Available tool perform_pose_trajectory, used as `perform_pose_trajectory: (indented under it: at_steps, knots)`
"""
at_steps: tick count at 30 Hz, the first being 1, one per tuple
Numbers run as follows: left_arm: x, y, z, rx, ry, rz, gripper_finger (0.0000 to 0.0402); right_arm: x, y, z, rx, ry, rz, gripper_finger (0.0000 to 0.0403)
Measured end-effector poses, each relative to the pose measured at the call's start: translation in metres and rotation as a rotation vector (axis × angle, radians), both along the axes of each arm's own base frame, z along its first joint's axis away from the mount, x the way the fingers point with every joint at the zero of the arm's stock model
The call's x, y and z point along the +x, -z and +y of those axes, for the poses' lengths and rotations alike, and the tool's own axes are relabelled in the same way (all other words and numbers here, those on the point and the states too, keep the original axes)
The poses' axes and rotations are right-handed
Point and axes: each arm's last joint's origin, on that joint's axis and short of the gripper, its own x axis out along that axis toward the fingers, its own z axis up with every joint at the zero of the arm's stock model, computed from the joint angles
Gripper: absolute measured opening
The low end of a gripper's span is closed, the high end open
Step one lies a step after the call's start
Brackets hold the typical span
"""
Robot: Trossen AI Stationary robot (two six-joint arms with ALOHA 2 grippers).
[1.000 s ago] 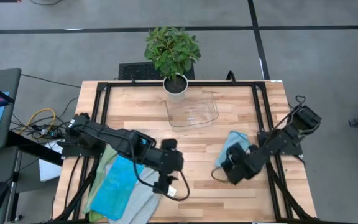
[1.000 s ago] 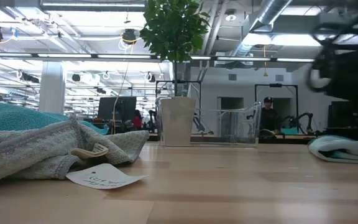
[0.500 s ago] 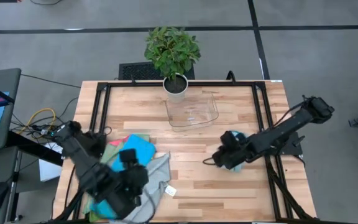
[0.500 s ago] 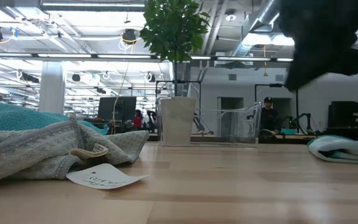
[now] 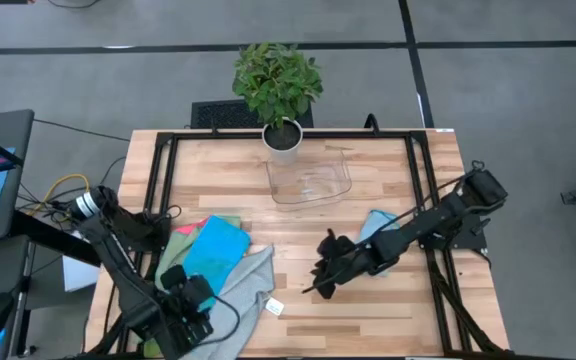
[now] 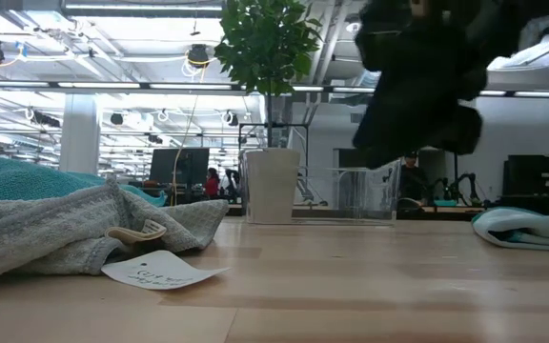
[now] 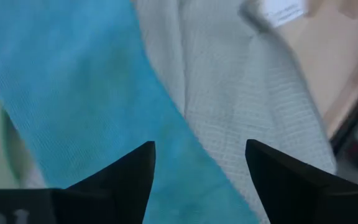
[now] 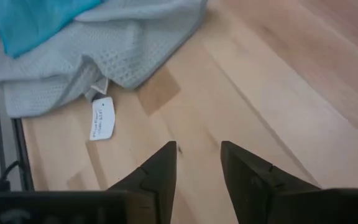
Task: Fold microfiber towels
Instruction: Fold the blue microfiber cloth
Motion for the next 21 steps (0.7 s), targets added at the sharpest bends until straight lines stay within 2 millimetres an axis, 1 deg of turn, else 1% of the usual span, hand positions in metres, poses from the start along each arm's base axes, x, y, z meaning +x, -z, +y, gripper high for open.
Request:
perform_pose_trajectory:
  at_steps: [1, 3, 4, 6, 8, 10, 11, 13, 16, 18, 21]
  knots:
    - [-0.005, 0.006, 0.001, -0.009, -0.041, 0.01, 0.0249, 0.004, 0.0, 0.001, -0.01, -0.018, 0.004, 0.0153]
    - [-0.018, 0.012, 0.004, -0.018, -0.137, 0.024, 0.0256, 0.016, -0.005, 0.002, -0.038, -0.069, -0.013, 0.0153]
    - [-0.024, 0.011, 0.006, -0.021, -0.188, 0.02, 0.0259, 0.022, -0.011, 0.001, -0.057, -0.101, -0.022, 0.0152]
    - [-0.039, 0.002, 0.015, -0.035, -0.297, 0.0, 0.0262, 0.035, -0.027, -0.006, -0.095, -0.161, -0.064, 0.015]
    - [-0.056, -0.011, 0.024, -0.053, -0.399, -0.052, 0.0263, 0.048, -0.043, -0.018, -0.148, -0.207, -0.108, 0.0149]
    - [-0.073, -0.021, 0.031, -0.098, -0.486, -0.105, 0.0263, 0.061, -0.059, -0.035, -0.21, -0.256, -0.14, 0.0149]
    - [-0.08, -0.025, 0.035, -0.115, -0.492, -0.106, 0.0263, 0.067, -0.068, -0.044, -0.235, -0.282, -0.163, 0.0151]
    - [-0.087, -0.027, 0.039, -0.136, -0.489, -0.056, 0.0263, 0.077, -0.083, -0.065, -0.281, -0.305, -0.203, 0.0155]
    - [-0.088, -0.019, 0.039, -0.106, -0.489, -0.028, 0.0263, 0.086, -0.095, -0.097, -0.307, -0.288, -0.231, 0.016]
    - [-0.089, -0.011, 0.035, -0.113, -0.484, 0.01, 0.0263, 0.089, -0.097, -0.115, -0.294, -0.264, -0.236, 0.0162]
    - [-0.094, 0.009, 0.025, -0.155, -0.474, 0.059, 0.0263, 0.088, -0.096, -0.13, -0.254, -0.272, -0.22, 0.0162]
